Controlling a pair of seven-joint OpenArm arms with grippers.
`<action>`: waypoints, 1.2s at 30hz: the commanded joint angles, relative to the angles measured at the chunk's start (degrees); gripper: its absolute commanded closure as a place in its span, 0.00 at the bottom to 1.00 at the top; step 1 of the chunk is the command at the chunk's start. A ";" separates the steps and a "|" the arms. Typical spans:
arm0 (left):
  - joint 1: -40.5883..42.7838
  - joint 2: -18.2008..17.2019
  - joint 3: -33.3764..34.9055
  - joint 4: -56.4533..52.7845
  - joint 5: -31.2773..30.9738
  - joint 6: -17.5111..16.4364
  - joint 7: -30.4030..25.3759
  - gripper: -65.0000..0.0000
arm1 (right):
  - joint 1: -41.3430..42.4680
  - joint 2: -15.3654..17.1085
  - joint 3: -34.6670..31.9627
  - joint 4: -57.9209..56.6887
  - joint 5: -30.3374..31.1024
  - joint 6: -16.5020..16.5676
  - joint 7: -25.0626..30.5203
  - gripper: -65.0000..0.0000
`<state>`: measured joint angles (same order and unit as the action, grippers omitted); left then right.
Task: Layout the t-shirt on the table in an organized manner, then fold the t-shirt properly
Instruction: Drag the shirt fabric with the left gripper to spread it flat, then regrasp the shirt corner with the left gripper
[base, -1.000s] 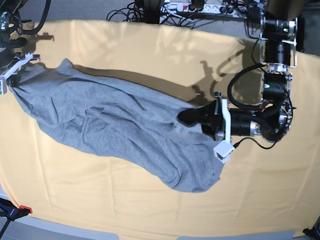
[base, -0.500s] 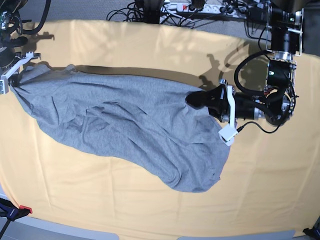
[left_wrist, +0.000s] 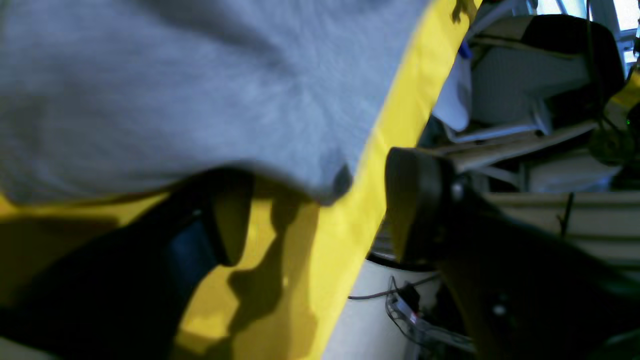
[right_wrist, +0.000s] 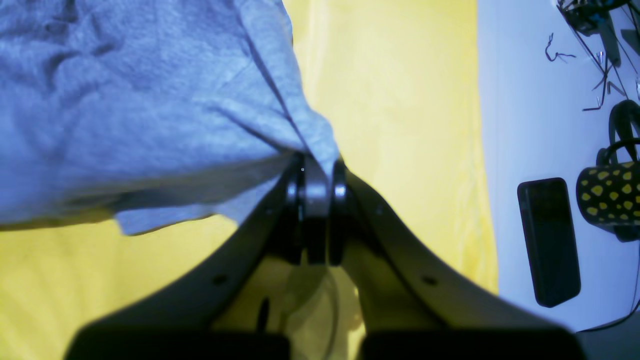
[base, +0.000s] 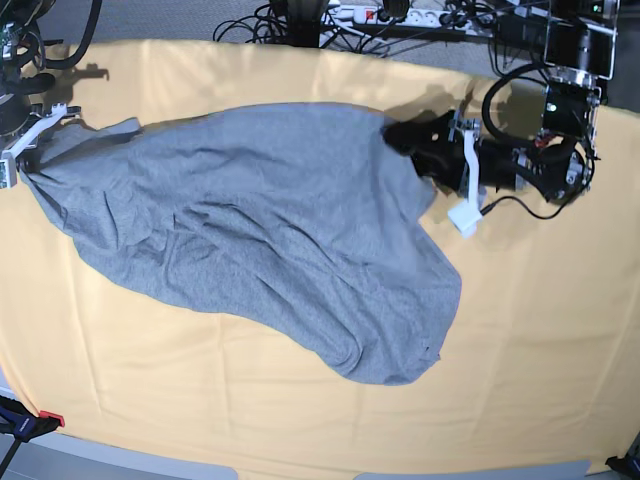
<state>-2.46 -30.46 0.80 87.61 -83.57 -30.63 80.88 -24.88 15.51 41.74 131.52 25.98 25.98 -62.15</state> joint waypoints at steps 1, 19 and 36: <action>-1.03 -0.70 -0.37 0.87 -1.43 -0.24 -0.88 0.31 | 0.13 0.87 0.42 0.85 0.15 -0.02 1.09 1.00; -0.96 -7.63 -16.76 0.87 4.07 -1.20 -0.88 0.31 | 0.13 0.85 0.42 0.85 0.15 -0.02 1.09 1.00; 2.78 6.03 -16.55 0.87 19.93 -2.32 -2.05 0.31 | 0.13 0.85 0.42 0.85 0.17 -0.02 1.05 1.00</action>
<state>0.69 -23.73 -15.77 88.01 -64.86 -33.45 77.54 -24.86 15.53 41.74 131.52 25.98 25.98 -62.13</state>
